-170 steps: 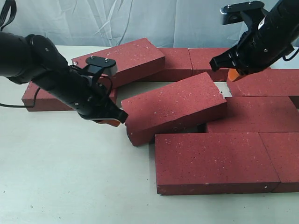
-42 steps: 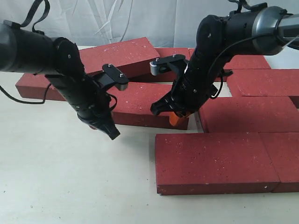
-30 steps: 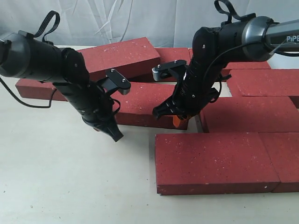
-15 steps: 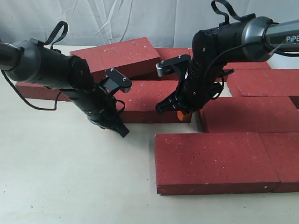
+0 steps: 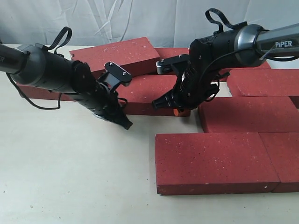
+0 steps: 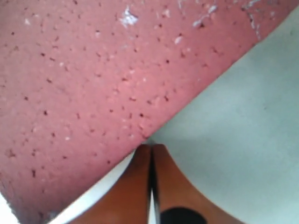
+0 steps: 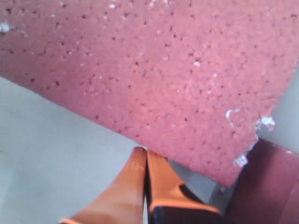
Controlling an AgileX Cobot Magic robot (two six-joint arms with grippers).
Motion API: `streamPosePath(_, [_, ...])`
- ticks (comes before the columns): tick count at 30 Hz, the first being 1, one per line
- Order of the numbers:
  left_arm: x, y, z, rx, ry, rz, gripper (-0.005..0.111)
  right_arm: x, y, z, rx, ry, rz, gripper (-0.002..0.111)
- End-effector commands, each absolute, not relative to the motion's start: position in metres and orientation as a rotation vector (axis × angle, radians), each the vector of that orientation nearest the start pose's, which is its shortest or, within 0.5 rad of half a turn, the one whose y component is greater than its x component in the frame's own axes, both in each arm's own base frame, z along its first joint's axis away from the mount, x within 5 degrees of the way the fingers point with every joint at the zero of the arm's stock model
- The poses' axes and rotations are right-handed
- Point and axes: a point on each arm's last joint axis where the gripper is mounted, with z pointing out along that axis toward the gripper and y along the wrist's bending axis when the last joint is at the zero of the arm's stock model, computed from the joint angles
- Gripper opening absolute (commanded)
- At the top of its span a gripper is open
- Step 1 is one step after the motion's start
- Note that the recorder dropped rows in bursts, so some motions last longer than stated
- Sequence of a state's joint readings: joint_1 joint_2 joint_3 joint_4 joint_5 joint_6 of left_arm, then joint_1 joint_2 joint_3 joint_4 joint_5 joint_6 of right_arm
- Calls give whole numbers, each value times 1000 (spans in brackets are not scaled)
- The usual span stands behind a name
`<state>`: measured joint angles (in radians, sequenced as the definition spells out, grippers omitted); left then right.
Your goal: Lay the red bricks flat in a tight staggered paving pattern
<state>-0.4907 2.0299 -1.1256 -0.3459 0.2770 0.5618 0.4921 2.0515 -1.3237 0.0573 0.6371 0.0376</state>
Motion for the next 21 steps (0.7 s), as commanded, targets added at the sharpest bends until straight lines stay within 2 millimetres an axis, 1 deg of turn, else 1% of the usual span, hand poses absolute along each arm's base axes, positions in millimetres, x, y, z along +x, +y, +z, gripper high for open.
streamPosePath(1, [345, -191, 109, 929, 2427, -182, 0, 360, 195, 137, -567, 2755, 147, -1])
streamPosePath(5, [348, -191, 111, 914, 2401, -173, 0, 362, 196, 138, -571, 2728, 147, -1])
streamPosePath(10, [349, -191, 111, 905, 2393, -172, 0, 365, 194, 139, -593, 2694, 105, -1])
streamPosePath(17, [350, -191, 112, 897, 2379, -168, 0, 366, 192, 139, -654, 2669, 49, -1])
streamPosePath(21, [350, -191, 112, 896, 2378, -167, 0, 366, 192, 139, -647, 2673, 54, -1])
